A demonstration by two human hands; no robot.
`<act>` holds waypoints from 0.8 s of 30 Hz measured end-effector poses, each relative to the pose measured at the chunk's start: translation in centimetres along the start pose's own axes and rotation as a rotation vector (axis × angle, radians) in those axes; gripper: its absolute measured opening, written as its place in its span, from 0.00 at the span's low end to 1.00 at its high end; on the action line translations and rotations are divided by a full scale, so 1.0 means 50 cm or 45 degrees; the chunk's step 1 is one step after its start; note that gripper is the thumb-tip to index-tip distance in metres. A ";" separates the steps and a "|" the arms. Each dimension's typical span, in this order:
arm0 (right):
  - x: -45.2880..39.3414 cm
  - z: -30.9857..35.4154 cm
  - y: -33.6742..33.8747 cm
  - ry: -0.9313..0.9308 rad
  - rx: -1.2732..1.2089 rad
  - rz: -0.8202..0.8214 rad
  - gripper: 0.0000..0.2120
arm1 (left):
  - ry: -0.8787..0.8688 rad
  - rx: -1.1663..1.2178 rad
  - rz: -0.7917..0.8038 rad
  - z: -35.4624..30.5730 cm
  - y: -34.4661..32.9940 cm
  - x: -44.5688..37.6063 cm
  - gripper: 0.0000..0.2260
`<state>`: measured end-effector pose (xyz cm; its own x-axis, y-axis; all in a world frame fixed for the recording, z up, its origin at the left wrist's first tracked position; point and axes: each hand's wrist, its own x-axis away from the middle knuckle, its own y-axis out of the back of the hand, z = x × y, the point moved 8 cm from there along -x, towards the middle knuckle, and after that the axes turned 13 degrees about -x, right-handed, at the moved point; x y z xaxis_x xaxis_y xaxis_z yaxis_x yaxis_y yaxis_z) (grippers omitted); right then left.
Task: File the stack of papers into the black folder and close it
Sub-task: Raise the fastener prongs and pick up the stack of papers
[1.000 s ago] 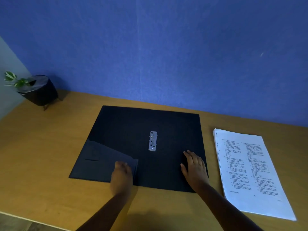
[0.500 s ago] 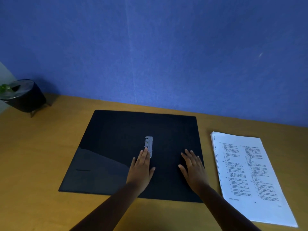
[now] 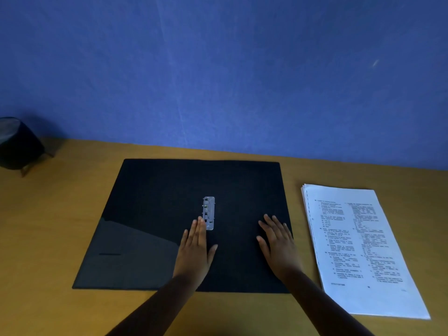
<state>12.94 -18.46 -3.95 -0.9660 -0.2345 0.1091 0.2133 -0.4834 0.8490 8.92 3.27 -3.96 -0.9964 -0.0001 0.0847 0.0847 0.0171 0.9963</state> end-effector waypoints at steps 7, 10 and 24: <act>0.000 -0.001 -0.002 -0.010 0.029 0.002 0.25 | 0.003 0.009 0.003 0.003 0.006 0.000 0.34; 0.001 -0.004 -0.005 -0.014 0.044 0.002 0.26 | 0.010 -0.006 0.022 0.004 0.000 -0.001 0.30; -0.001 -0.003 -0.005 -0.009 0.044 0.000 0.25 | 0.016 -0.034 0.034 0.011 0.015 0.001 0.32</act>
<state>12.97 -18.44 -4.24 -0.9669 -0.2289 0.1127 0.2085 -0.4539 0.8663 8.94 3.82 -3.22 -0.9937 -0.0125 0.1110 0.1111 -0.0093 0.9938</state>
